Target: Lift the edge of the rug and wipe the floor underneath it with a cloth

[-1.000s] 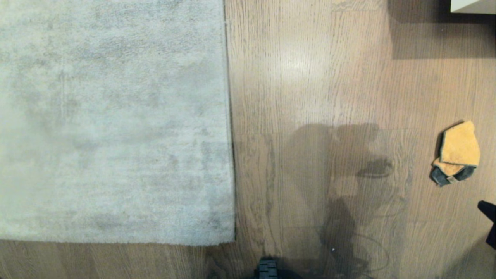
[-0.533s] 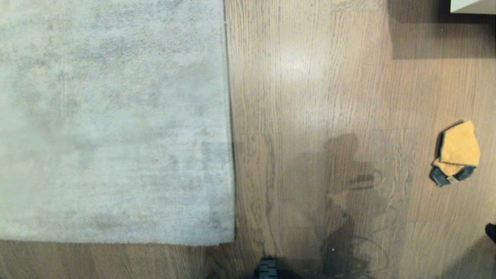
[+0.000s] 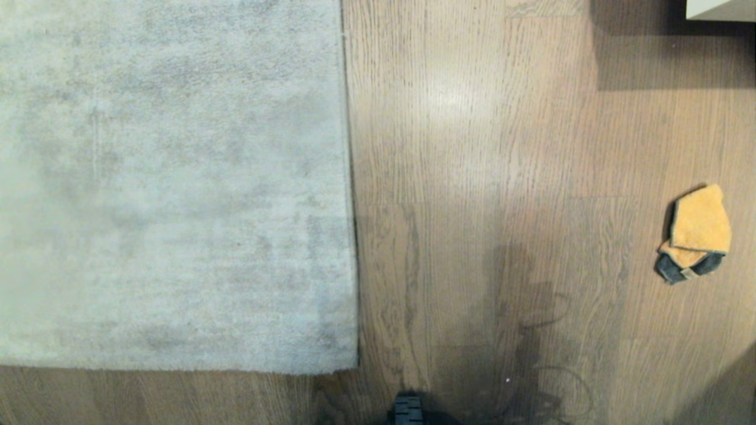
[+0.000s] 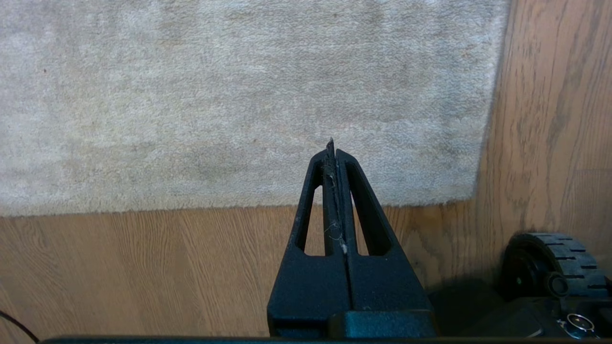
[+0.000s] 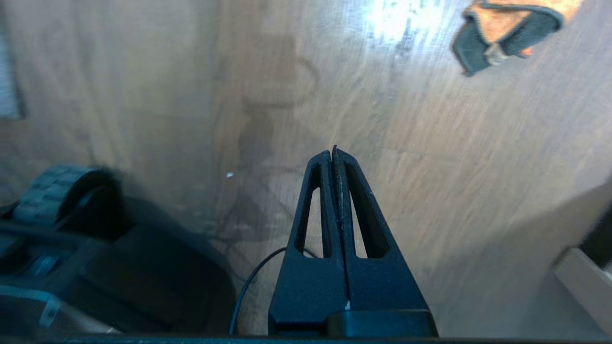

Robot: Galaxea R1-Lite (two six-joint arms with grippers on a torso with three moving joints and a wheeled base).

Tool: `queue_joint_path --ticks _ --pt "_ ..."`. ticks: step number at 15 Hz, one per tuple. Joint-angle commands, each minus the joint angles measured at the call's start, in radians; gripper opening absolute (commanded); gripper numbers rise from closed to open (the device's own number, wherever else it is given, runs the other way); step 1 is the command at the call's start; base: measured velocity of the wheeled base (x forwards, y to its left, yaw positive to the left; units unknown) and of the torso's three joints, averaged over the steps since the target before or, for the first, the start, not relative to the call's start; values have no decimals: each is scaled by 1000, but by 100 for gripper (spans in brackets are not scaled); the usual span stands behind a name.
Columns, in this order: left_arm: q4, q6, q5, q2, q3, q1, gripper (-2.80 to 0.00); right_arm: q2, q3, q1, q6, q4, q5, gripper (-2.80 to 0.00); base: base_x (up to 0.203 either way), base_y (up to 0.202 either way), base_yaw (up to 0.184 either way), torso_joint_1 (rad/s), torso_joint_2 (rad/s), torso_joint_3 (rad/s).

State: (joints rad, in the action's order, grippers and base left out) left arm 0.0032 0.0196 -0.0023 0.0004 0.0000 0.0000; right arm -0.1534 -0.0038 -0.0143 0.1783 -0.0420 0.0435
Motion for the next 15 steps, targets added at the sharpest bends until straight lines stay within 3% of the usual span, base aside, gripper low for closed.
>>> queue_joint_path --ticks 1,15 --pt "0 0 -1 0 0 0 -280 153 -3 6 0 71 29 -280 0 0 0 0 0 0" --pt "0 0 0 0 0 0 -280 153 4 7 -40 50 27 -280 0 0 0 0 0 0"
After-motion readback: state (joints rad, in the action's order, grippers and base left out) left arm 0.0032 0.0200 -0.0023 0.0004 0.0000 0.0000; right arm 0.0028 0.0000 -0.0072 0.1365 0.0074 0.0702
